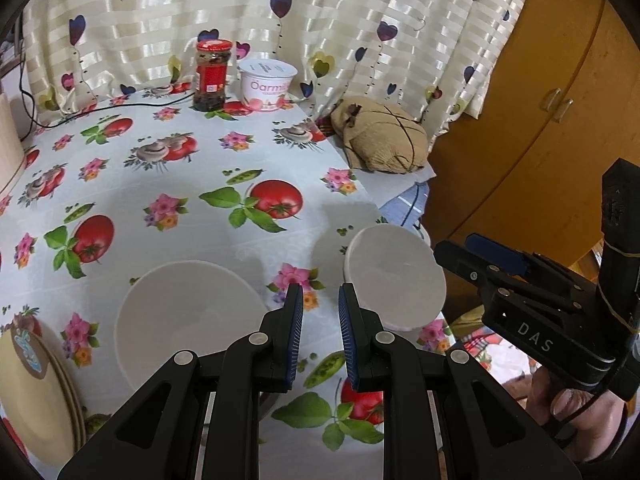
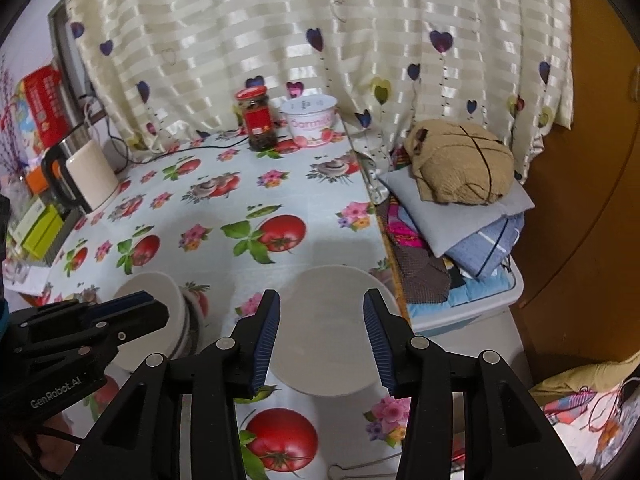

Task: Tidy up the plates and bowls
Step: 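Move the right gripper toward the other white bowl, then close the right gripper on the white bowl rim and lift it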

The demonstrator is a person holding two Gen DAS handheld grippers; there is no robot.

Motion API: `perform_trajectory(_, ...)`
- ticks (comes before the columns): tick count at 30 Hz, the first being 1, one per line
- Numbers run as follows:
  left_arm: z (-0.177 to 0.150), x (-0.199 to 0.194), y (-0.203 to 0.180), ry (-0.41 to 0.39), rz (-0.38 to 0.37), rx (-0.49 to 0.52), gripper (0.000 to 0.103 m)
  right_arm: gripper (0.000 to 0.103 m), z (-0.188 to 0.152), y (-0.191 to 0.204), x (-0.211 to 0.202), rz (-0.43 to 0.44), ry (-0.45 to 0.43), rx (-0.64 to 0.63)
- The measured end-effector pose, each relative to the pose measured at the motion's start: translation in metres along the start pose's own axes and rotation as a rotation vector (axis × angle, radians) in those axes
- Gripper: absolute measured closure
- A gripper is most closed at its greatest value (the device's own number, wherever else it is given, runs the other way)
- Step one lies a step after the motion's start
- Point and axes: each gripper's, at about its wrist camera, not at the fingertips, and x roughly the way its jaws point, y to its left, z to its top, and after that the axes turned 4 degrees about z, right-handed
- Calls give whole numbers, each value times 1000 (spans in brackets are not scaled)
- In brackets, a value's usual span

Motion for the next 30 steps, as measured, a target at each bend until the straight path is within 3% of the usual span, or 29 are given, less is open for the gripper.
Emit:
perform_trajectory(8, 3, 20, -12, 40, -51, -1, 83, 60, -4, -20, 7, -7, 21, 45)
perform_trajectory(13, 3, 34, -15, 64, -73, -9, 76, 60, -8, -32, 15, -8, 40, 72)
perform_trajectory(19, 4, 51, -19, 97, -74, -16, 75, 61, -15, -45, 28, -5, 76, 102)
perform_trajectory(30, 1, 72, -26, 129, -64, 10, 75, 78, -25, -56, 49, 6, 131, 128)
